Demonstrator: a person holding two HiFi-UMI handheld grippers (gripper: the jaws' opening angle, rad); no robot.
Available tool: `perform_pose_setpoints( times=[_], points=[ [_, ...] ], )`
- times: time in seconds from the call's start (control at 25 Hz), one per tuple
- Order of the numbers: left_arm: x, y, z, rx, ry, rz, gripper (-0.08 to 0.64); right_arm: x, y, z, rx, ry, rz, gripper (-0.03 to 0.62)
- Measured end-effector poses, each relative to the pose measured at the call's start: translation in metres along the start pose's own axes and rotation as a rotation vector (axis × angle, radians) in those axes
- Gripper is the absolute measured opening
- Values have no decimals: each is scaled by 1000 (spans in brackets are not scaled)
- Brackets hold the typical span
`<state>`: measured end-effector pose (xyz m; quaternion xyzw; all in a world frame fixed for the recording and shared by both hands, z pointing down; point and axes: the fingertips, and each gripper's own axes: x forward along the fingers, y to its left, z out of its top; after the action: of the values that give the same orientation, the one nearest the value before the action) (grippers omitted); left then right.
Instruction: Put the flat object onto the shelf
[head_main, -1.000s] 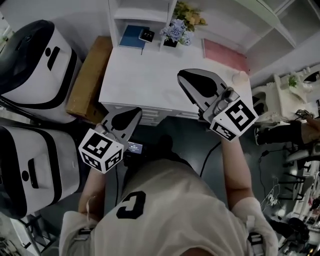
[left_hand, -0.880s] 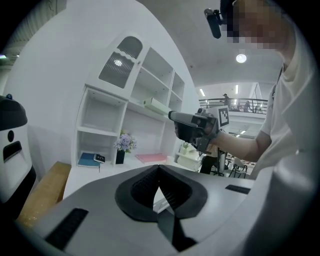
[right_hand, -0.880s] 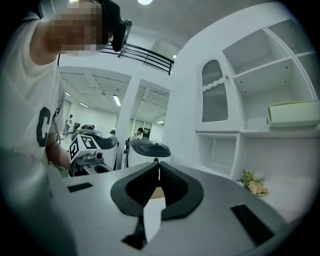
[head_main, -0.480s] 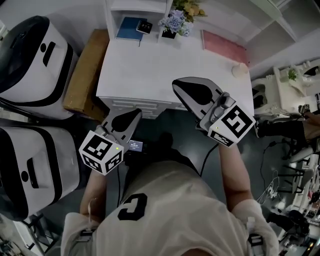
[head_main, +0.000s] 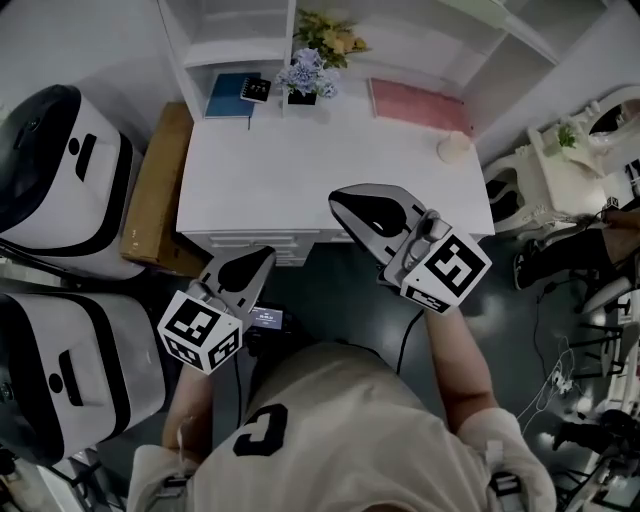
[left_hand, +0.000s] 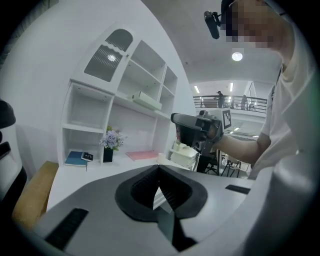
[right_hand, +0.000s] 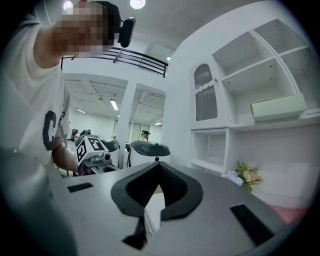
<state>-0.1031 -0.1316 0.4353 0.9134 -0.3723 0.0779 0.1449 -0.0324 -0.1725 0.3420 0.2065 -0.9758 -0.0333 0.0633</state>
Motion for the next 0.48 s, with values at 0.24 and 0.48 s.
perform_pose_setpoints(
  times=[0.24,0.48],
  points=[
    [27,-37,6,18,11,-32,14,-42,-5,-7,28,-15,-12,23],
    [47,-76,10,59,10,-72,14,-83,-7,-16,62,-37,-40,23]
  ],
)
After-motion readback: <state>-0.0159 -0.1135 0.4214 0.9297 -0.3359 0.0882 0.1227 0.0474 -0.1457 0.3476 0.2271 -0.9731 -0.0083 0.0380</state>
